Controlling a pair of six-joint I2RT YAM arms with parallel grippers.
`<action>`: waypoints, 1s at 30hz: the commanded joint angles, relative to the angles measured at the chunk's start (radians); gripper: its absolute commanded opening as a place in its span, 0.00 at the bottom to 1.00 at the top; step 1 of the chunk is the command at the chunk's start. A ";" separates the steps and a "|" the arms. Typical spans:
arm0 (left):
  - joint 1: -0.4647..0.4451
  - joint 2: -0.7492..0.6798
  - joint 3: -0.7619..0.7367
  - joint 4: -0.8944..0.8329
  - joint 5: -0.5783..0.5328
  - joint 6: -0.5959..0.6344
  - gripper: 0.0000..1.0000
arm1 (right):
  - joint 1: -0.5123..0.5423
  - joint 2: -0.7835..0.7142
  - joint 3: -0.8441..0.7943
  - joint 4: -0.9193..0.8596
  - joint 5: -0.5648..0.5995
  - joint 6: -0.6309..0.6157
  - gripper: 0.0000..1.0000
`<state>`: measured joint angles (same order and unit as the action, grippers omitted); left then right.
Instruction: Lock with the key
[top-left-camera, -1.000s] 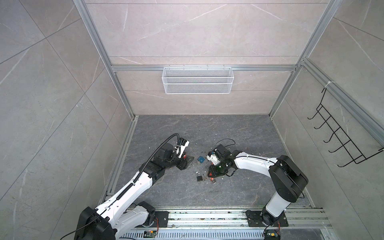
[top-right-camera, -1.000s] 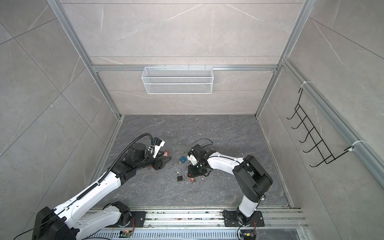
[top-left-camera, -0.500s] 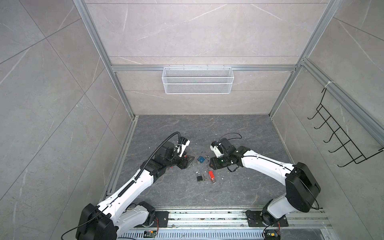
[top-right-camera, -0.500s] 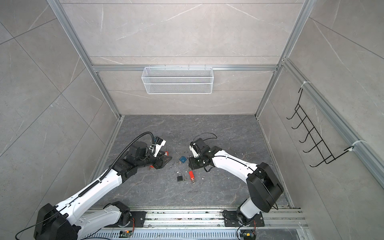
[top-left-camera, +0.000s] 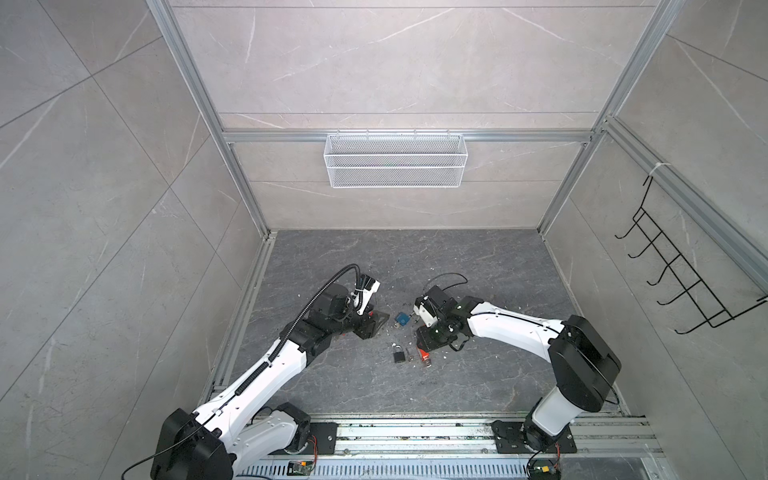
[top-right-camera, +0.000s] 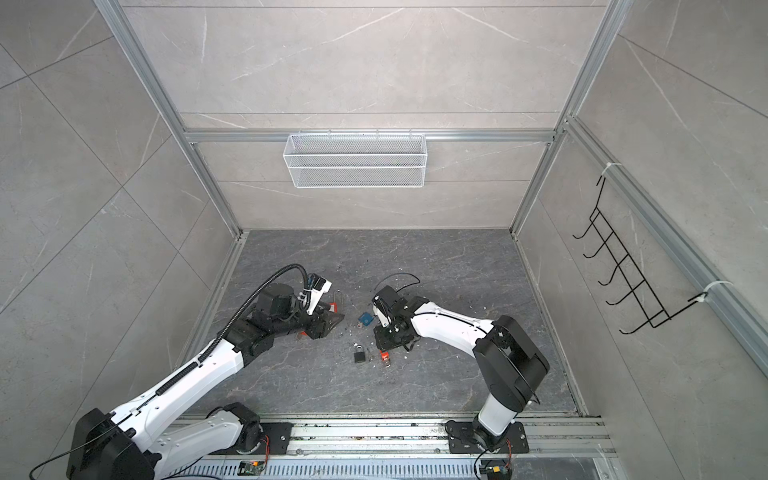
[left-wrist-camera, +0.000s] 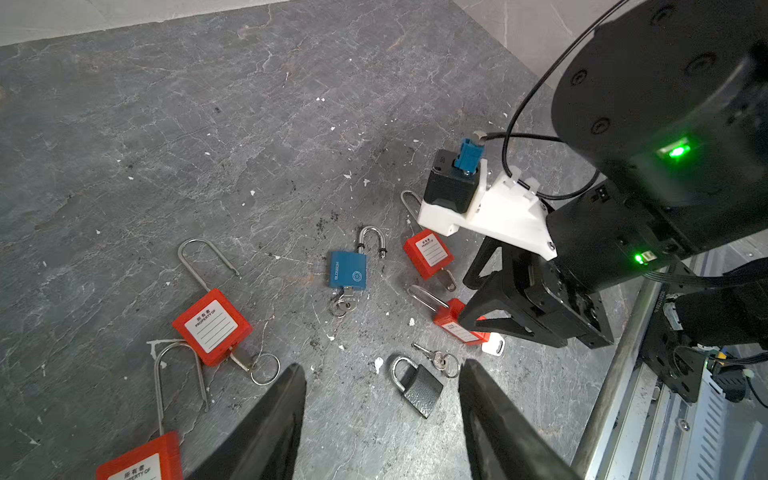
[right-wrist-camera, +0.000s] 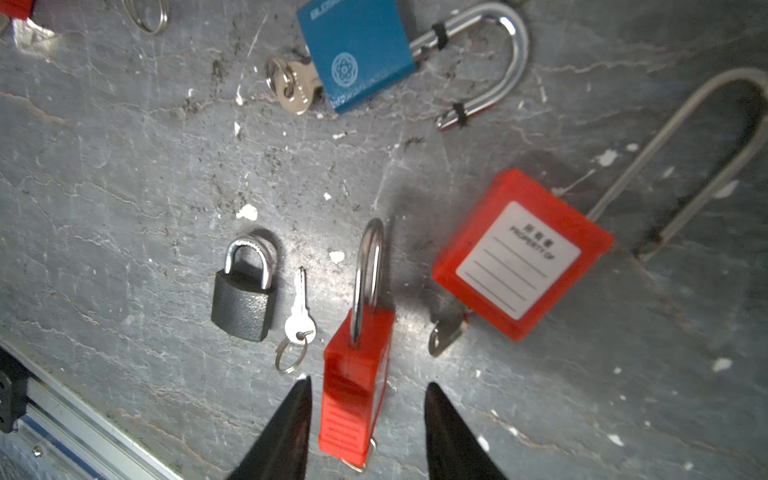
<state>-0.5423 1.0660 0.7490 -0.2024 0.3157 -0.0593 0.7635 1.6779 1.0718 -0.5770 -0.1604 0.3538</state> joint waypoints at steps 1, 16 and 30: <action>0.004 -0.009 -0.008 0.002 0.012 -0.014 0.61 | 0.011 0.028 0.009 -0.030 0.013 0.024 0.46; 0.003 -0.033 -0.040 -0.003 -0.007 -0.020 0.60 | 0.013 0.036 0.022 0.015 -0.106 0.061 0.27; 0.003 -0.074 -0.071 -0.013 -0.019 -0.034 0.60 | 0.013 0.091 0.025 0.081 -0.085 0.103 0.42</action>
<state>-0.5423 1.0195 0.6827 -0.2131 0.3111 -0.0757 0.7723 1.7897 1.0798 -0.5011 -0.3004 0.4435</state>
